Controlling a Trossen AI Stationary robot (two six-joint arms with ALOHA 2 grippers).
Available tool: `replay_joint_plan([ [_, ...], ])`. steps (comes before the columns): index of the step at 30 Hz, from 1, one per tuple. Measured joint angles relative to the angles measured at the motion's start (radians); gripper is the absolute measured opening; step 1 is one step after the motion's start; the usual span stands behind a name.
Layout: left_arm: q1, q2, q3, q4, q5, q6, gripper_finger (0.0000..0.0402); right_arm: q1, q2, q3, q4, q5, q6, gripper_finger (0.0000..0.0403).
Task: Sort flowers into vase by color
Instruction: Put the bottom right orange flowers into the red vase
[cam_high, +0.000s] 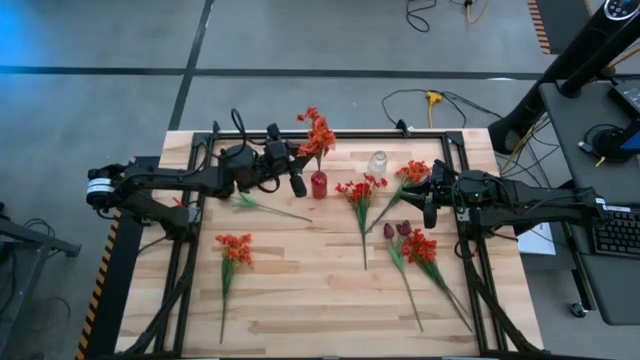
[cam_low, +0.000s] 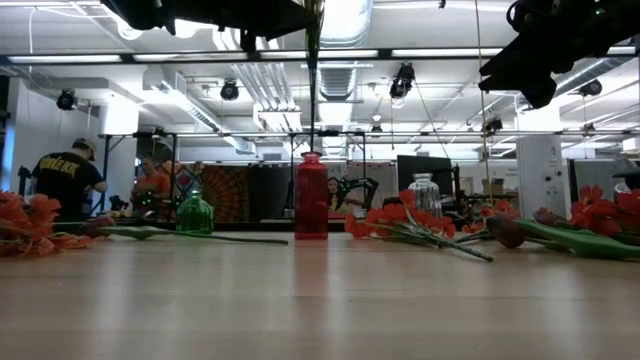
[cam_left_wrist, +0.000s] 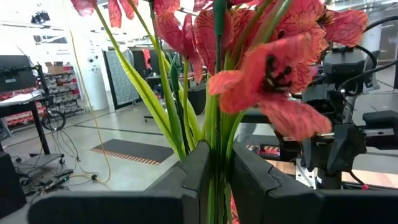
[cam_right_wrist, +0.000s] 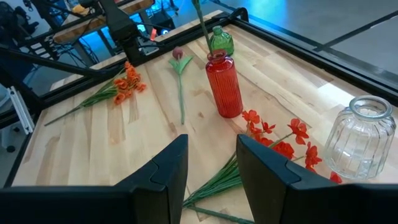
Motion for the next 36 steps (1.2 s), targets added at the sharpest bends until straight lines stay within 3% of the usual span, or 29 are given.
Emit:
replay_joint_plan([
  [36,0.020,0.002,-0.002,-0.019,0.000,-0.053,0.0038,0.000,0.000,0.000,0.000,0.000,0.000,0.0128],
])
